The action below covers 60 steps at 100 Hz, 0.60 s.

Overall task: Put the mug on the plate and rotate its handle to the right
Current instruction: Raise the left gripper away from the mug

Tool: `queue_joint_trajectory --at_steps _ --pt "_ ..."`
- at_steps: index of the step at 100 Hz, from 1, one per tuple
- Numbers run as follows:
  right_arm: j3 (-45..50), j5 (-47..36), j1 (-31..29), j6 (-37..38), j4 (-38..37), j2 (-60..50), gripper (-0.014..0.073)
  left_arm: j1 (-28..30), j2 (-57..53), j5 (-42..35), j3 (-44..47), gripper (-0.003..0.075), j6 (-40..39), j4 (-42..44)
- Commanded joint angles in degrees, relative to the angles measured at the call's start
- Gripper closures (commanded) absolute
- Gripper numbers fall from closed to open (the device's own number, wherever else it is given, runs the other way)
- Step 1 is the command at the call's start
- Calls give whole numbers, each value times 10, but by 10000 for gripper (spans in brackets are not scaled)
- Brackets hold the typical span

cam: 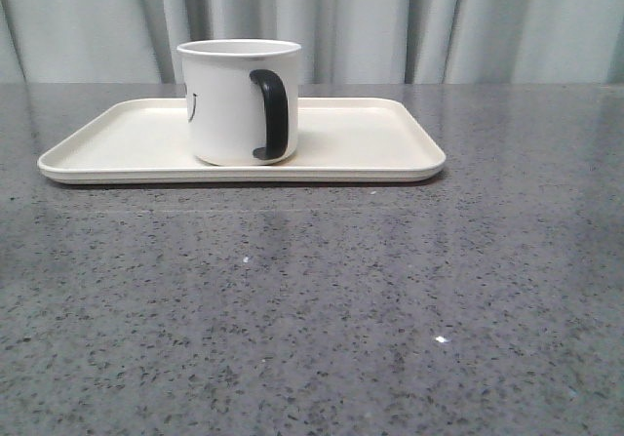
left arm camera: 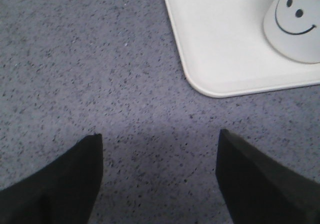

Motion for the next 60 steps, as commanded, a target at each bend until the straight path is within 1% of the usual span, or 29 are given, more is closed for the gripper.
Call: queue_joint_trajectory --at_steps 1,26,46,60 --pt "-57 -43 25 -32 42 55 10 7 -27 -49 6 247 -6 1" --pt "-205 -62 119 -32 28 246 10 7 -34 -49 10 247 -6 1" --pt "-311 -56 148 -20 28 378 10 7 -34 -49 10 247 -6 1" --pt "-366 -51 168 -10 28 444 10 7 -34 -49 10 247 -6 1"
